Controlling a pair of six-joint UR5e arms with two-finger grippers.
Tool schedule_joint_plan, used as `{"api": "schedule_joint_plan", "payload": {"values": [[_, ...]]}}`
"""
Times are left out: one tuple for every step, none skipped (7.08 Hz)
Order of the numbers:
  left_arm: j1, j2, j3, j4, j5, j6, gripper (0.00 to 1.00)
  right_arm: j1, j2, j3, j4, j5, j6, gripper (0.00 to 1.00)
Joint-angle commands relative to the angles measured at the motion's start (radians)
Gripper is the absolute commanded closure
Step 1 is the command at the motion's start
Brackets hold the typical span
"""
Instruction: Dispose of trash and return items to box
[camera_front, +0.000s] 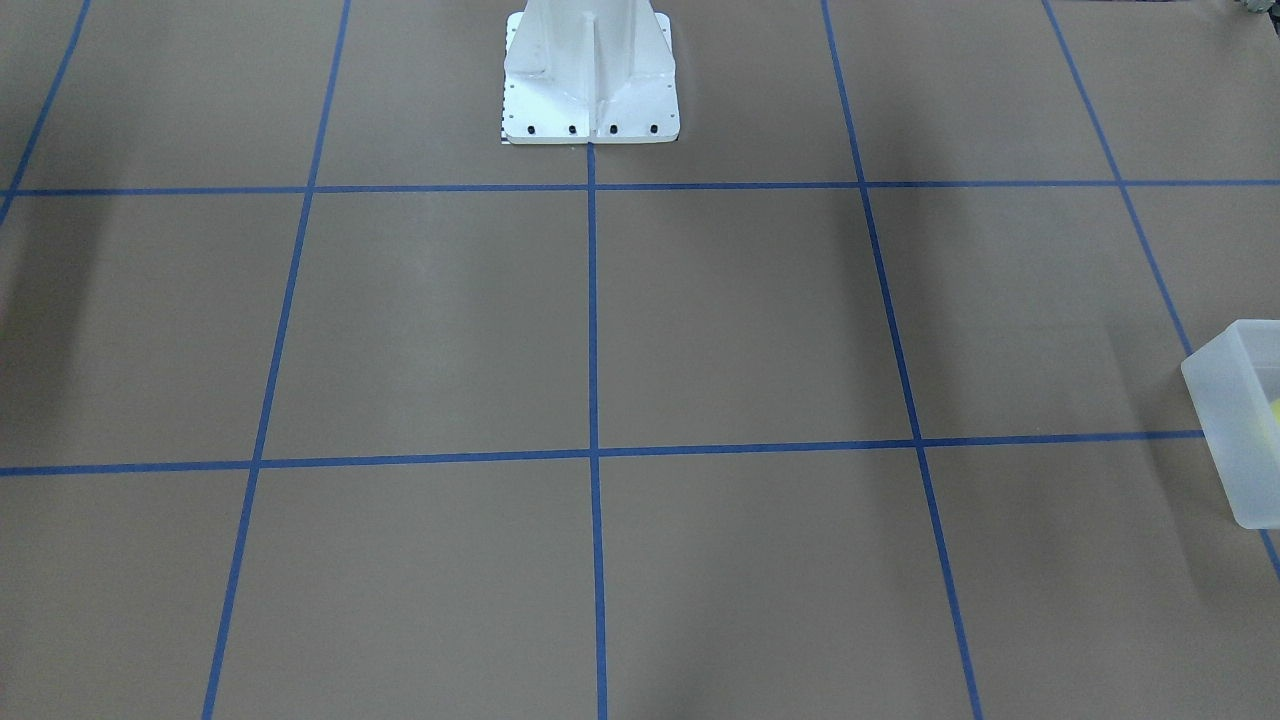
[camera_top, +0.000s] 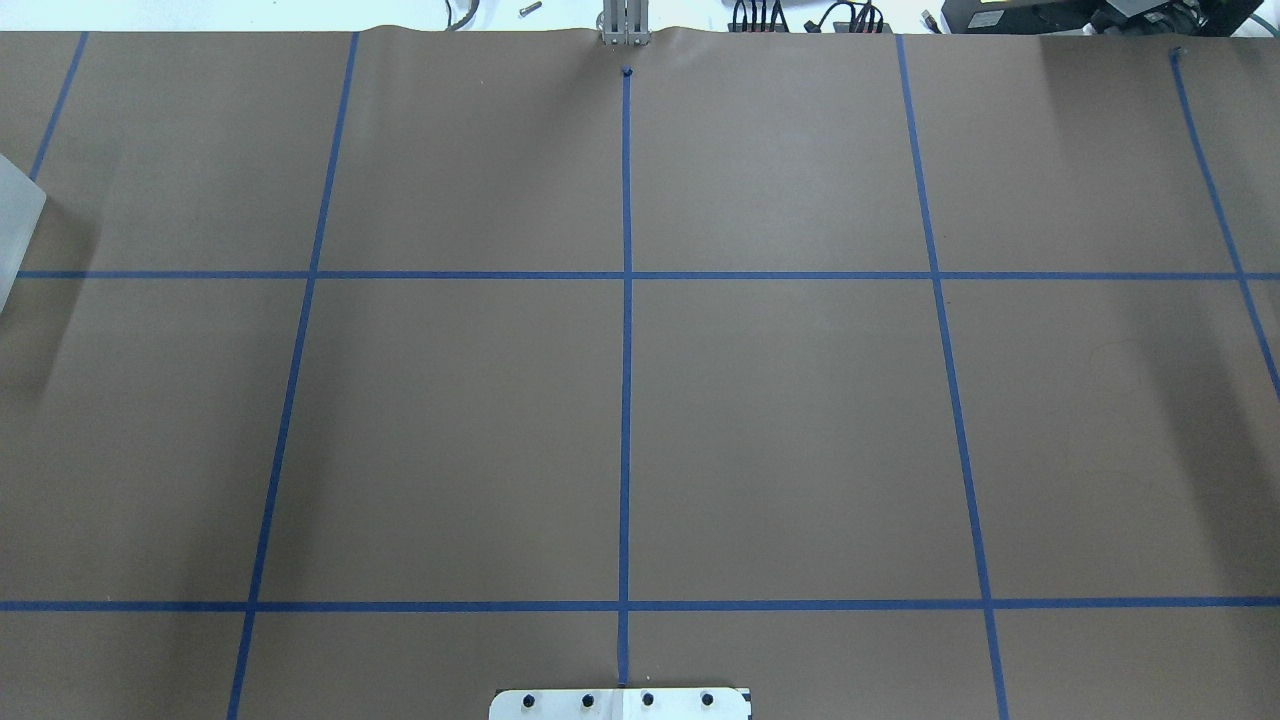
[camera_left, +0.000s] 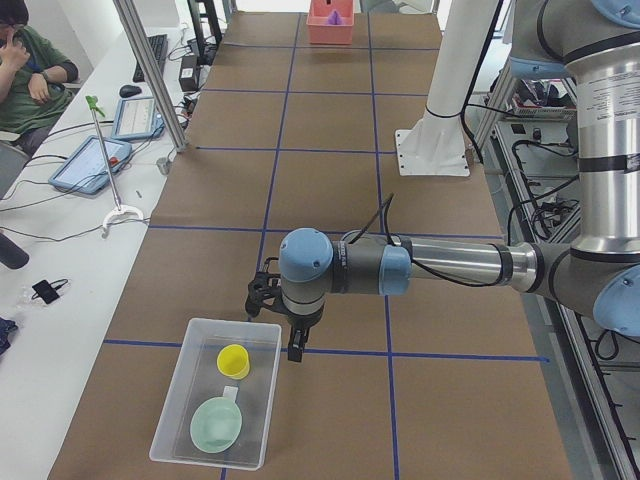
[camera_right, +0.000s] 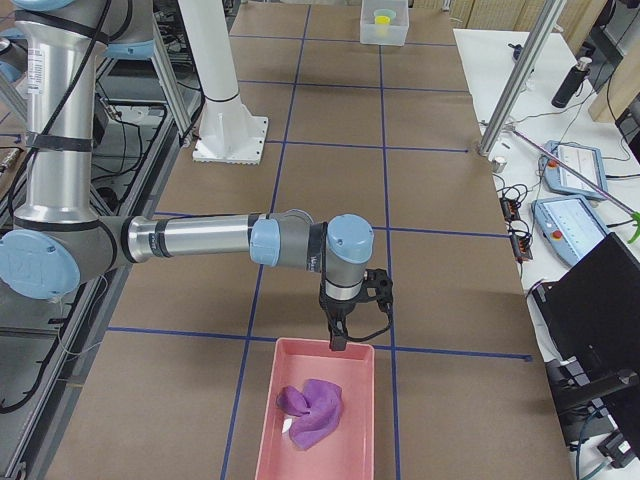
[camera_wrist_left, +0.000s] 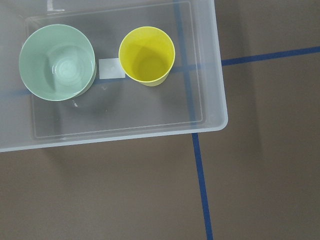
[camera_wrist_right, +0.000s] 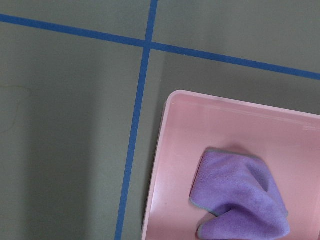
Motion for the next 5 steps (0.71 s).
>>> {"api": "schedule_joint_plan", "payload": {"values": [[-0.001,-0.028,-0.024,-0.017,-0.002,0.000,0.01,0.000,0.013,0.015,0.001,0.002,0.006,0.00],[-0.001,-0.022,-0.011,-0.125,0.000,-0.001,0.01,-0.002,0.025,0.022,0.002,0.003,0.010,0.00],[-0.001,-0.047,0.033,-0.302,0.010,-0.007,0.01,0.000,0.049,0.034,0.004,0.003,0.010,0.00],[-0.001,-0.057,0.095,-0.415,0.000,-0.010,0.01,-0.005,0.074,0.056,0.026,0.011,0.015,0.00],[-0.003,-0.053,0.126,-0.457,-0.026,-0.004,0.01,-0.023,0.111,0.064,0.030,0.034,0.015,0.00]]}}
